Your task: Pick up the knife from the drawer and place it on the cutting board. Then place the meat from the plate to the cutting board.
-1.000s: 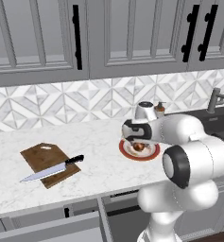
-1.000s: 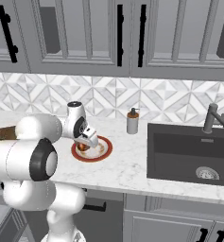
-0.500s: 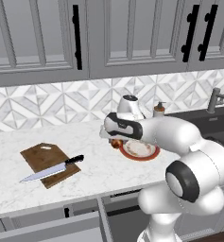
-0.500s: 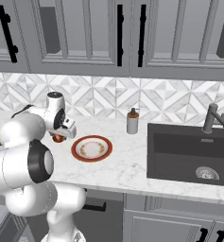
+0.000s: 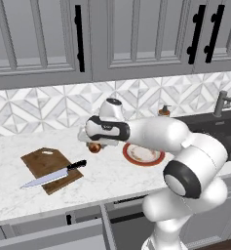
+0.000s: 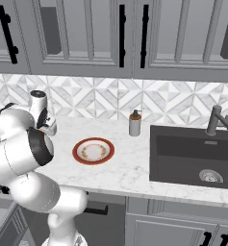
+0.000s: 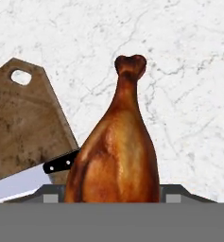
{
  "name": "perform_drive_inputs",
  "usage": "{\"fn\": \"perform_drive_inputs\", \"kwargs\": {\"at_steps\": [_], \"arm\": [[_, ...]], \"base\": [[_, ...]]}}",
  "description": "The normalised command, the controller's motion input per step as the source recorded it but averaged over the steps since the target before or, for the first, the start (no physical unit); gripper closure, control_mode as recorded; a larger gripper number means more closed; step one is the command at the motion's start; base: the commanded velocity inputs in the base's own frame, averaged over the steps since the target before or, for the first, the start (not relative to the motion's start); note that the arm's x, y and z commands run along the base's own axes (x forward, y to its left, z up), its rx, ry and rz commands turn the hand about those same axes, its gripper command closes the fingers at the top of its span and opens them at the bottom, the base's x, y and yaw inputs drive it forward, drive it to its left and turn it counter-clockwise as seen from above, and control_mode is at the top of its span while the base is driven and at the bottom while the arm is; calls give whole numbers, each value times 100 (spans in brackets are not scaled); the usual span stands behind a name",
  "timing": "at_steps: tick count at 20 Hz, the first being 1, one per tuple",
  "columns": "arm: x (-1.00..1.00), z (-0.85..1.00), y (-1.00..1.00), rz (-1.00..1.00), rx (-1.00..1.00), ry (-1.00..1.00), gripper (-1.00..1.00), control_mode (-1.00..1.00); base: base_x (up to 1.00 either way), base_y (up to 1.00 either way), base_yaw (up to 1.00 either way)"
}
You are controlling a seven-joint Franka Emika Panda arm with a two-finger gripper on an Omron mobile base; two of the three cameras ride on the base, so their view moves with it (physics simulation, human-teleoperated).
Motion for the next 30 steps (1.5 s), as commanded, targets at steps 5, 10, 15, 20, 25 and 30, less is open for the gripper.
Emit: {"fn": "perform_drive_inputs", "kwargs": {"at_steps": [5,10,15,20,25,30], "arm": [[54,1,100,-1,-3,-1,100,-100],[29,0,98,-4,-16,1,100,-100],[-2,0,78,3,-4,-3,100,-100],[11,-5,80,0,-10,0,100,-100],[5,-38,29,-1,-20,6,100,-100],[6,-24,2,0,-10,3,-100,-100]], "base": [[0,0,0],[0,0,0],[0,0,0],[0,0,0],[0,0,0],[0,0,0]]}}
